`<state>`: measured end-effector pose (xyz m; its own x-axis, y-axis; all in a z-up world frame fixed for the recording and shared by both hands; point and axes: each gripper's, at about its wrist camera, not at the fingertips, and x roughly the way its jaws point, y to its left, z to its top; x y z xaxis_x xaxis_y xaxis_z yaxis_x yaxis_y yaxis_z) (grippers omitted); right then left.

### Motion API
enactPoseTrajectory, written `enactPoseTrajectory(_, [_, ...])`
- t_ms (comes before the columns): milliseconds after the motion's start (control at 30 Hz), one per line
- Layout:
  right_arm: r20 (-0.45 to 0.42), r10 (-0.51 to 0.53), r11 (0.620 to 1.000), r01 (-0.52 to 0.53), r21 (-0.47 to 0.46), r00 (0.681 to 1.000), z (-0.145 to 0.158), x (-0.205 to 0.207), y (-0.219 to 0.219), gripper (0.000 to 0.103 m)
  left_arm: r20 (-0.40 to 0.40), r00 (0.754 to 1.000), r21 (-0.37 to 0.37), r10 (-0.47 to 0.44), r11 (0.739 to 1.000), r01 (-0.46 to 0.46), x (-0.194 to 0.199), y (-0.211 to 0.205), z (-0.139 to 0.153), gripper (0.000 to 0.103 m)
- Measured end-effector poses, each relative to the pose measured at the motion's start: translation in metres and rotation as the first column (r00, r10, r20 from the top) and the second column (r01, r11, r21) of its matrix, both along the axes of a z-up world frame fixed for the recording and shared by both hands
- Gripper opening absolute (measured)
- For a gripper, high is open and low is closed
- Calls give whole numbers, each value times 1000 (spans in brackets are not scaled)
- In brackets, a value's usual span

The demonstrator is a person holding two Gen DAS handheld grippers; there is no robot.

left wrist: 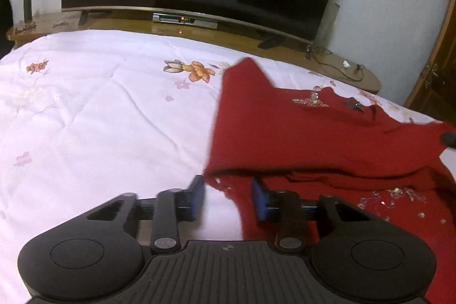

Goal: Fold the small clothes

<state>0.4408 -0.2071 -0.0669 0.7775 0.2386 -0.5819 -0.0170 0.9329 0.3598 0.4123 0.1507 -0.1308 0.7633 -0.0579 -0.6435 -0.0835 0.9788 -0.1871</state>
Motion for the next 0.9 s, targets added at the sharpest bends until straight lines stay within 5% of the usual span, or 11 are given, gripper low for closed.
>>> enactPoseTrajectory(133, [29,-13,999,14,-38,999,13,-3,-19,6,-5,1000,34,-14,999,14,4,0,2,24])
enactPoseTrajectory(367, [-38,-34,996,31,-82,999,-9,-3,-38,6,-14,999,57,-47,997,47,9,-8,7,13])
enactPoseTrajectory(500, [-11,-55,996,53,-76,998,-9,-6,-45,6,-16,999,67,-48,997,49,8,-10,6,13])
enactPoseTrajectory(833, [-108,-66,992,54,-115,992,-49,-3,-60,6,-32,997,58,-66,996,68,7,-6,12,13])
enactPoseTrajectory(900, [-96,-69,994,60,-94,993,-43,-6,-64,16,3,997,52,-74,996,73,-4,0,22,14])
